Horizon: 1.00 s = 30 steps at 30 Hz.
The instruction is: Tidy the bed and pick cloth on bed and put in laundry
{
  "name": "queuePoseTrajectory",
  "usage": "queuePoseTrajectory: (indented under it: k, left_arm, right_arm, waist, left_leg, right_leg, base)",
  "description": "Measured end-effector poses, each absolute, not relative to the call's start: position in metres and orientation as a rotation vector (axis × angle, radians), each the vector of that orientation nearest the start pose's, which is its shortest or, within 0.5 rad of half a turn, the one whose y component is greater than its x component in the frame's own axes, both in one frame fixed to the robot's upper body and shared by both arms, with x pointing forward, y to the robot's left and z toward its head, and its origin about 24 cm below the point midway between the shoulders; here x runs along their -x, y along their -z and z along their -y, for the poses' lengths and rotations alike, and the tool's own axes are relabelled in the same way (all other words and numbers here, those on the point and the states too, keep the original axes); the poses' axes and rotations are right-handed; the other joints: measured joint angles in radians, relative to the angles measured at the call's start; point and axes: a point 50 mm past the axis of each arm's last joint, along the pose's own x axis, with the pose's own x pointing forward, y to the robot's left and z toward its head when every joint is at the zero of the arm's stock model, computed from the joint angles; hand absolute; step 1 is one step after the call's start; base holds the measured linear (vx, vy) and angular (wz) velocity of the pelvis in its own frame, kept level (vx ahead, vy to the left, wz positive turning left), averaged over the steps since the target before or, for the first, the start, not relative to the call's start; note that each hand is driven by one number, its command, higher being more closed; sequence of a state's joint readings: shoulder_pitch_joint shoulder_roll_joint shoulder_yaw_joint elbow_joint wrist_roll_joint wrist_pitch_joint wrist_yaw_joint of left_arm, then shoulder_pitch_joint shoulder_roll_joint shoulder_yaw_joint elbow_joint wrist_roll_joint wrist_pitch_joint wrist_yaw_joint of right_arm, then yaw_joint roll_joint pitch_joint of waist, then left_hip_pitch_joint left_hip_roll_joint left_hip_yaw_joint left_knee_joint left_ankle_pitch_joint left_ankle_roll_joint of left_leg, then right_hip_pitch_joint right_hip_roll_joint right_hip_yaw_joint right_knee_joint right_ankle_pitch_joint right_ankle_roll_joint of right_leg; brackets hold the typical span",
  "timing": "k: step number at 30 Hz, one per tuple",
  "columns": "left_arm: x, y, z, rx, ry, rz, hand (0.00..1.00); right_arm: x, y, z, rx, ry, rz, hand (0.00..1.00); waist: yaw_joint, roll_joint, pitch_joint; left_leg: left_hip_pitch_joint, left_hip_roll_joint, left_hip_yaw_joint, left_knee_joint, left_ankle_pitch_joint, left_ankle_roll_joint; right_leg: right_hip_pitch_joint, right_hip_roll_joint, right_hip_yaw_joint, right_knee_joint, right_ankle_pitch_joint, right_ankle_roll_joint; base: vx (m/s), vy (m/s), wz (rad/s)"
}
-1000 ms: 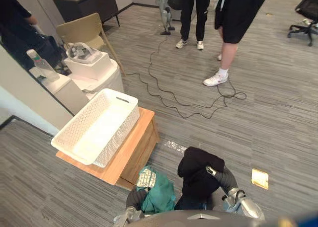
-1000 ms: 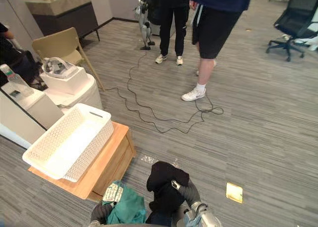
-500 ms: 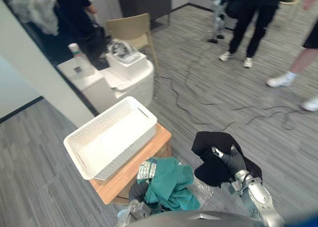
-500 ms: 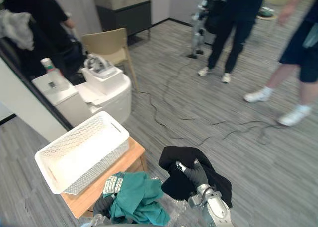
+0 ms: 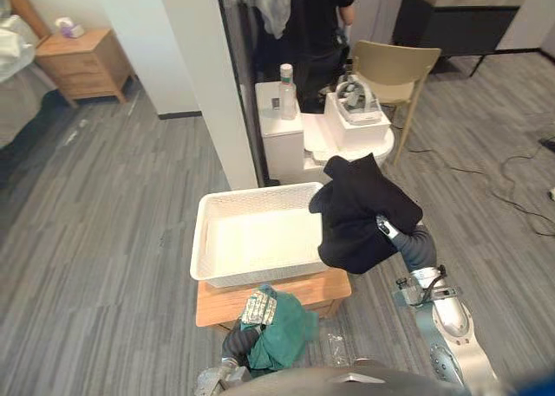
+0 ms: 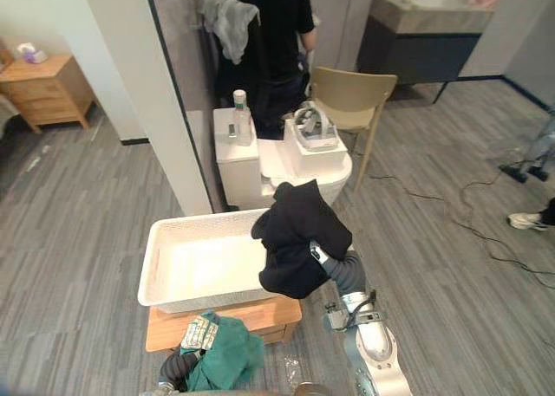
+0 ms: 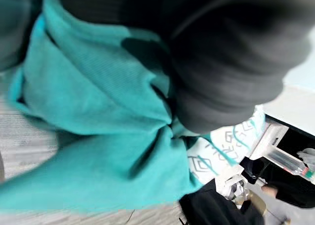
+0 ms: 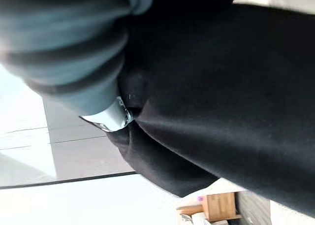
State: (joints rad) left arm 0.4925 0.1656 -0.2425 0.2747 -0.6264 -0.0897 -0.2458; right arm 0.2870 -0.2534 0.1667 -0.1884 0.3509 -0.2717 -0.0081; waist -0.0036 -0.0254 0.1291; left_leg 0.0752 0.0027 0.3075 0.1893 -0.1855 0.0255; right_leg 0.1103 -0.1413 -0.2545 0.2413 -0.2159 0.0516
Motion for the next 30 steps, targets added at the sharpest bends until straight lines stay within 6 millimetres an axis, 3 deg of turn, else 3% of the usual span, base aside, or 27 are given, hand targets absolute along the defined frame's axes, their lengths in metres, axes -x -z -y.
queuePoseTrajectory:
  k: [1, 5, 10, 11, 14, 18, 20, 23, 25, 28, 30]
  left_arm:
    - [-0.090, 0.090, -0.147, 0.533, 0.128, -0.632, 1.00]
    - [-0.084, 0.089, -0.145, 0.518, 0.188, -0.632, 1.00]
    - [-0.087, 0.082, -0.143, 0.529, 0.223, -0.598, 1.00]
    - [-0.088, 0.082, -0.141, 0.532, 0.234, -0.599, 1.00]
    - [-0.090, 0.084, -0.134, 0.543, 0.274, -0.616, 1.00]
    - [-0.091, 0.087, -0.136, 0.540, 0.295, -0.630, 1.00]
    - [-0.092, 0.090, -0.140, 0.530, 0.285, -0.636, 1.00]
    - [-0.091, 0.097, -0.149, 0.519, 0.248, -0.662, 1.00]
    - [-0.091, 0.101, -0.157, 0.505, 0.232, -0.671, 1.00]
    - [-0.093, 0.101, -0.159, 0.496, 0.231, -0.663, 1.00]
    - [-0.092, 0.103, -0.157, 0.505, 0.227, -0.669, 1.00]
  right_arm:
    - [-0.193, -0.047, 0.172, -0.147, -0.054, 0.121, 1.00]
    - [-0.194, -0.048, 0.179, -0.141, 0.003, 0.126, 1.00]
    - [-0.202, -0.072, 0.195, -0.083, 0.033, 0.235, 1.00]
    - [-0.209, -0.088, 0.200, -0.033, 0.014, 0.300, 1.00]
    - [-0.220, -0.102, 0.208, 0.020, 0.002, 0.337, 1.00]
    - [-0.252, -0.127, 0.205, 0.101, -0.053, 0.394, 1.00]
    - [-0.269, -0.136, 0.204, 0.114, -0.050, 0.403, 1.00]
    - [-0.284, -0.146, 0.195, 0.133, -0.090, 0.412, 1.00]
    - [-0.291, -0.152, 0.187, 0.159, -0.105, 0.404, 1.00]
    - [-0.303, -0.165, 0.176, 0.179, -0.134, 0.403, 1.00]
    - [-0.312, -0.172, 0.171, 0.196, -0.151, 0.399, 1.00]
  waist:
    - [0.007, 0.008, -0.003]
    - [0.018, 0.002, 0.001]
    - [0.005, 0.002, 0.003]
    - [-0.008, 0.002, 0.001]
    - [-0.020, 0.008, 0.000]
    - [-0.004, -0.015, -0.013]
    - [0.021, -0.019, -0.006]
    - [0.023, -0.014, 0.003]
    - [0.017, -0.014, 0.003]
    - [0.028, -0.028, -0.003]
    - [0.031, -0.024, -0.005]
  left_leg:
    - [0.005, -0.001, 0.018, 0.010, 0.001, -0.001]
    - [-0.004, -0.008, 0.015, 0.021, 0.002, -0.002]
    - [-0.014, -0.025, 0.012, 0.015, 0.016, -0.026]
    - [-0.007, -0.009, 0.065, 0.007, -0.024, -0.023]
    - [-0.003, 0.038, 0.177, 0.041, -0.036, -0.036]
    - [0.022, -0.046, 0.148, -0.120, 0.048, 0.029]
    - [0.033, -0.061, 0.146, -0.173, 0.080, 0.047]
    - [0.047, -0.067, 0.092, -0.194, 0.094, 0.061]
    - [0.048, -0.069, 0.042, -0.210, 0.109, 0.065]
    - [0.050, -0.092, 0.012, -0.242, 0.134, 0.071]
    - [0.065, -0.101, 0.005, -0.265, 0.148, 0.076]
  right_leg:
    - [0.017, -0.005, -0.009, -0.004, 0.000, 0.001]
    - [0.025, -0.011, -0.009, -0.016, 0.004, 0.006]
    - [0.026, -0.031, -0.010, -0.034, 0.005, 0.008]
    - [0.031, -0.035, -0.026, -0.051, 0.008, 0.013]
    - [0.053, -0.042, -0.053, -0.050, 0.015, 0.025]
    - [0.024, -0.082, -0.060, -0.037, 0.040, 0.057]
    - [-0.002, -0.088, -0.060, -0.015, 0.064, 0.052]
    - [0.003, -0.067, -0.041, -0.016, 0.089, 0.019]
    - [0.022, -0.035, -0.003, -0.055, 0.090, 0.019]
    - [0.026, -0.019, -0.007, -0.118, 0.100, 0.008]
    - [0.049, -0.018, -0.012, -0.149, 0.102, 0.006]
  base:
    - [0.08, 0.060, 0.46]
    - [0.04, 0.060, 0.12]
    - [-0.05, 0.043, 0.04]
    - [-0.09, 0.048, 0.15]
    - [-0.05, 0.052, 0.27]
    - [-0.12, 0.194, 0.24]
    - [-0.09, 0.144, 0.09]
    - [-0.02, 0.078, 0.40]
    - [0.03, 0.019, 0.74]
    - [0.03, -0.032, 0.39]
    - [0.05, -0.043, 0.26]
